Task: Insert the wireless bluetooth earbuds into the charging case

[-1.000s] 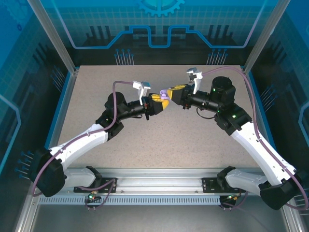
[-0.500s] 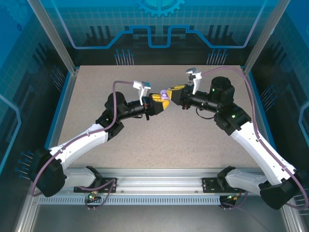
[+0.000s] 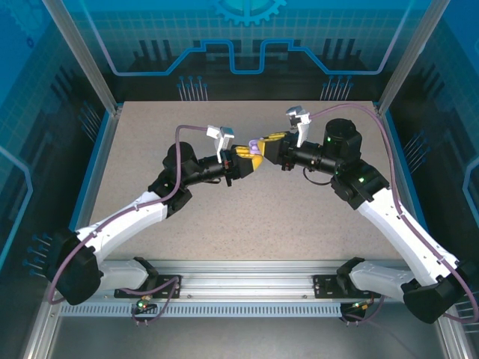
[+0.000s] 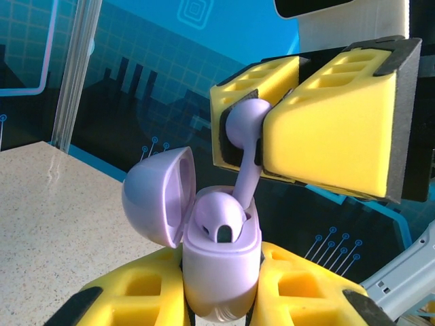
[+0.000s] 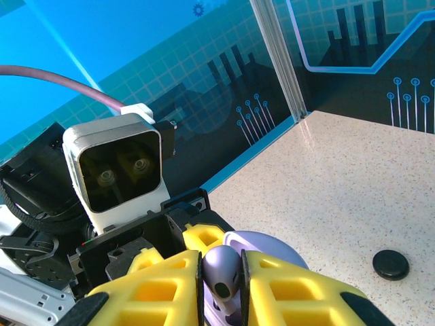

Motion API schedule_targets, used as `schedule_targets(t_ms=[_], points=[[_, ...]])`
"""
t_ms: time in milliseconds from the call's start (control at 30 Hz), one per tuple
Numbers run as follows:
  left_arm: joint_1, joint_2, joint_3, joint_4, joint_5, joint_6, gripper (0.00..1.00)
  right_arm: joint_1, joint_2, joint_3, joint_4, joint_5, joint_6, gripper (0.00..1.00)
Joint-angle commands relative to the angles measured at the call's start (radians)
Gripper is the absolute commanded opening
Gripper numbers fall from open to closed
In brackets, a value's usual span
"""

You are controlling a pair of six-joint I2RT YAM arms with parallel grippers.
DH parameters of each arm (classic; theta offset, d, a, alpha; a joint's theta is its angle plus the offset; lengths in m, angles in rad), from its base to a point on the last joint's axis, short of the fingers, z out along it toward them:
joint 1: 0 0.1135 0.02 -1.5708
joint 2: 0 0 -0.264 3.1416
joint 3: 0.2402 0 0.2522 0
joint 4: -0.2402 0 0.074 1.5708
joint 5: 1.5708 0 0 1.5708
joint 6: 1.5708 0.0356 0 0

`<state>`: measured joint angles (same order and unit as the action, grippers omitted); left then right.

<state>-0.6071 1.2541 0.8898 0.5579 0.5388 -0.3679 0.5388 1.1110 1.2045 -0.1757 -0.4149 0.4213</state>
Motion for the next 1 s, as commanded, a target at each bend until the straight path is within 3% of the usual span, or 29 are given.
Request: schedule_targets(t_ms=[0,600,967], points=[[-0.008,-0.039,0.029,0.025,-0.016,-0.003,0.0,0.019,0.0,0.032,-0.034,0.026,-0.023,0.21],[-0.009,-0.045,0.031,0.026,-0.014,0.001,0.0,0.023,-0.005,0.049,-0.055,0.028,-0.026,0.21],[-0.009,-0.037,0.033,0.038,-0.019,0.002,0.0,0.028,-0.02,0.009,0.073,0.05,0.078,0.2]])
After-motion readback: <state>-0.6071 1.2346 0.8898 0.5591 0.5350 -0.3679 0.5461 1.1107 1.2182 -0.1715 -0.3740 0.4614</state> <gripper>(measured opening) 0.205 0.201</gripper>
